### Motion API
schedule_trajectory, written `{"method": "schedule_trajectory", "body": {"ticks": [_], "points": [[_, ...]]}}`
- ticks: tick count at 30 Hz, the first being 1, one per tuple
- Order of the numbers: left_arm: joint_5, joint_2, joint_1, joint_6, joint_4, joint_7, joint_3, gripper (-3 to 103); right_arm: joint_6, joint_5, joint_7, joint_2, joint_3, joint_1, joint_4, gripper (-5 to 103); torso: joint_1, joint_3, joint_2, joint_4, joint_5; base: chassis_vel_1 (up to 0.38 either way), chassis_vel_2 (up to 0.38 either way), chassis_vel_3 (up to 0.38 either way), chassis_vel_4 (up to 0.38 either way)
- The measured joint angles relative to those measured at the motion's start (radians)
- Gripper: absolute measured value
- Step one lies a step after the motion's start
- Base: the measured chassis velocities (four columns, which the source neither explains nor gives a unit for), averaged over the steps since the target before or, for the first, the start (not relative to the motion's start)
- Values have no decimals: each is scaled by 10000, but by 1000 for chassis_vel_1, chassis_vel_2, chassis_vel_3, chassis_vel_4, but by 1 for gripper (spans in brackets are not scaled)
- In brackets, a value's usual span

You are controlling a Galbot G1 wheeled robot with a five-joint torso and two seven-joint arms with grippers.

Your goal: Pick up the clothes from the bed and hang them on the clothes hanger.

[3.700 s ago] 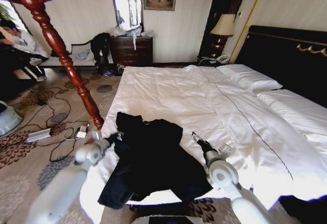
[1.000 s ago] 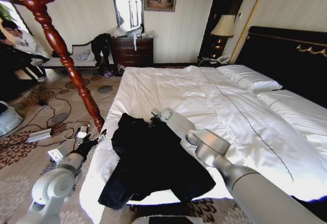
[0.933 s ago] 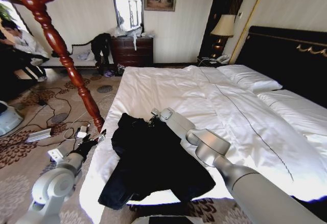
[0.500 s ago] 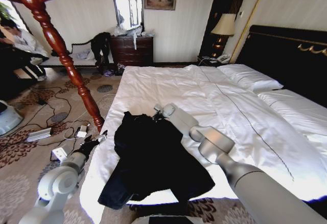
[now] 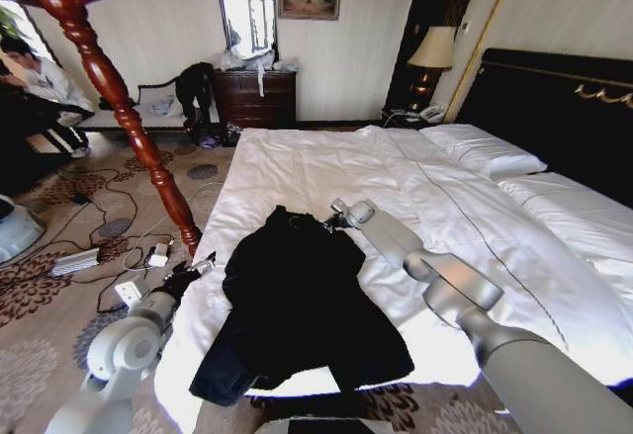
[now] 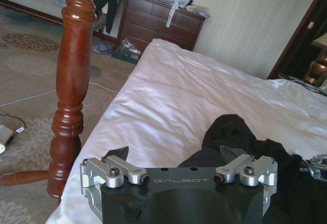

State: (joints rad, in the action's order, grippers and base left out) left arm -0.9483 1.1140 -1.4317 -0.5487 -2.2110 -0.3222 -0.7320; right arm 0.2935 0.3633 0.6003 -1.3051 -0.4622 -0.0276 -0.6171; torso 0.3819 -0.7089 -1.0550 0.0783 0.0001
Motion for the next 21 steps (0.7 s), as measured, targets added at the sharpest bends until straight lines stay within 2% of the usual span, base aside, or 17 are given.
{"method": "schedule_trajectory", "body": {"ticks": [1,2,3,5,8,9,10,11,12,14,16,17,18,21], "points": [[1,-2,33,-7,22,-21,41,100,17,245,-47,70,-48,-51,-230,20,0,0,0,-2,0,0,0,0,0],[2,-5,57,-12,37,-28,69,100,104,363,-77,123,-93,-84,-454,20,-1,0,0,-3,0,0,0,0,0],[3,-12,83,-22,58,-40,106,100,318,415,-87,166,-139,-93,-720,31,-1,1,-1,-4,-2,0,0,0,0],[3,-18,91,-25,67,-43,122,100,488,423,-97,170,-162,-91,-853,31,-1,1,-2,-4,-3,0,0,0,0],[3,-28,99,-27,90,-49,139,100,673,371,-91,19,-226,67,-828,47,-2,1,-1,-2,-3,0,0,0,0],[3,-28,99,-27,90,-49,139,100,673,371,-91,19,-226,67,-828,47,-2,1,-1,-2,-3,0,0,0,0],[3,-28,100,-27,92,-49,139,100,673,293,-65,-64,-260,136,-722,53,-1,1,-2,-3,-3,0,0,0,0],[0,-27,99,-27,93,-50,135,100,660,156,-41,-160,-302,199,-572,53,-2,1,-1,-7,-3,0,0,0,0],[-10,-27,98,-27,93,-56,108,100,578,-225,-12,-347,-363,292,-207,63,-2,1,-1,-7,-3,0,0,0,0],[-15,-27,93,-28,90,-57,89,100,523,-564,4,-479,-369,344,29,63,-1,1,-2,-5,-4,0,0,0,0],[-40,-27,70,-28,64,-59,30,100,499,-1273,174,-773,-362,441,555,74,-1,1,-2,-3,-2,0,0,0,0],[-55,-27,57,-28,46,-60,-3,100,523,-1496,280,-851,-359,471,686,74,-1,1,-1,-4,-1,0,0,0,0],[-83,-32,34,-28,28,-63,-56,100,551,-1753,462,-909,-372,513,771,80,-1,2,-2,-6,-4,0,0,0,0],[-122,-47,1,-27,15,-66,-136,100,585,-1940,735,-881,-501,543,673,90,-2,2,-3,-6,-4,0,0,0,0]]}}
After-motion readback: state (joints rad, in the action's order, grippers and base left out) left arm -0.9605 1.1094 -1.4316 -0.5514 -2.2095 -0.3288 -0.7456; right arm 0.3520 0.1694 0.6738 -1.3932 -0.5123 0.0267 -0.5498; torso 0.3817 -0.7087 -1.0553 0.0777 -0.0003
